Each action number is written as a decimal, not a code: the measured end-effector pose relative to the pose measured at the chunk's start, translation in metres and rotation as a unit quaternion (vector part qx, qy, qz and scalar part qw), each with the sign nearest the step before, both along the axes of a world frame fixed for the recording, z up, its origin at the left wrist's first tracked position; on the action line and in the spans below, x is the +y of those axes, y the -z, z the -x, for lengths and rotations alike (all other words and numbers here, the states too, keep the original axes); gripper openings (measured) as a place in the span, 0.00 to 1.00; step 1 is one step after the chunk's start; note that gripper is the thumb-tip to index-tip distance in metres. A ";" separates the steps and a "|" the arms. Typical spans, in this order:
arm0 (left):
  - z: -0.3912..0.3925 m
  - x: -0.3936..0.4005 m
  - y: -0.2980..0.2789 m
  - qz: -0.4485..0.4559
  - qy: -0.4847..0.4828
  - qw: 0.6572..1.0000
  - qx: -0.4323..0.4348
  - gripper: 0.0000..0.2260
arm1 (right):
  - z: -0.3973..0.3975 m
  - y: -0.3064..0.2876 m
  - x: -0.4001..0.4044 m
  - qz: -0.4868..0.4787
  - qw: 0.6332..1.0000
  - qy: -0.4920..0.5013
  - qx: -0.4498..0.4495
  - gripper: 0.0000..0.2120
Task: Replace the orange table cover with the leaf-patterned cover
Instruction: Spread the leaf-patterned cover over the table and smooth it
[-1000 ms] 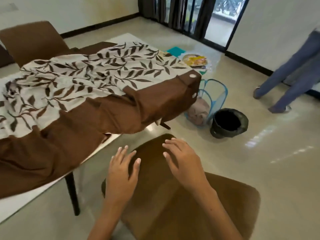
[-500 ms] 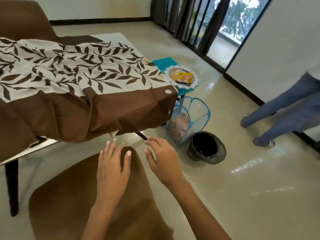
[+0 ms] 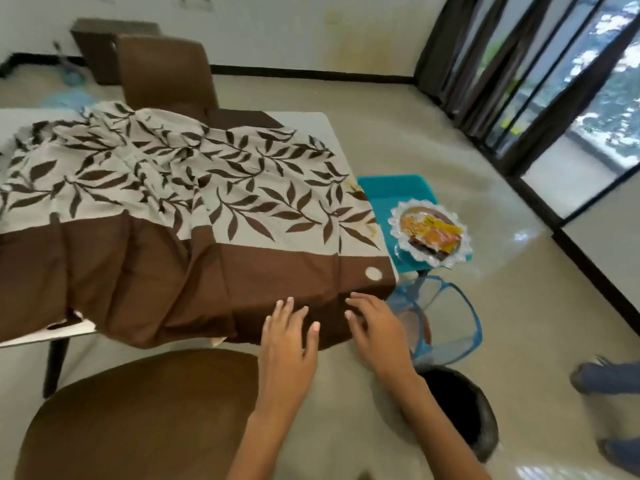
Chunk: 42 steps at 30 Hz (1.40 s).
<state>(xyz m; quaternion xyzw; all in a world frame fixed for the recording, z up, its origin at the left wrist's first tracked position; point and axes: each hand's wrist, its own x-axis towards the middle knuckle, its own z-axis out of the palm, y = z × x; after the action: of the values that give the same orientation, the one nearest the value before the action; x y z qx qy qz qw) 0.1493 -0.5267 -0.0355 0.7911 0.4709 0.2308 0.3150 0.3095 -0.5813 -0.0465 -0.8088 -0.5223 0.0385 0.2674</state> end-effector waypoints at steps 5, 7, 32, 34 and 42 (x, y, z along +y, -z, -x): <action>-0.071 0.038 0.009 0.009 -0.036 0.998 0.053 0.21 | -0.081 0.009 0.065 -0.022 1.000 -0.011 0.006 0.10; -0.105 0.057 0.011 0.019 -0.040 0.997 0.070 0.22 | -0.110 0.018 0.092 -0.030 0.999 -0.001 0.017 0.10; -0.268 0.246 0.136 -0.033 0.042 0.971 0.234 0.29 | -0.255 0.114 0.206 0.156 0.987 0.037 -0.034 0.30; -0.275 0.251 0.137 -0.041 0.034 0.972 0.227 0.28 | -0.259 0.101 0.243 0.104 0.993 0.056 -0.009 0.28; -0.284 0.263 0.137 -0.035 0.010 0.977 0.211 0.25 | -0.258 0.099 0.437 0.190 0.970 -0.148 -0.031 0.32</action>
<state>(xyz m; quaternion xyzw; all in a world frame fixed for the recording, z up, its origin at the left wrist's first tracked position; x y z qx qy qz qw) 0.4330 -0.2637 -0.1725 0.8373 0.5101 0.0720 0.1833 0.5676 -0.1447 -0.1452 -0.7591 -0.6277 0.1508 0.0838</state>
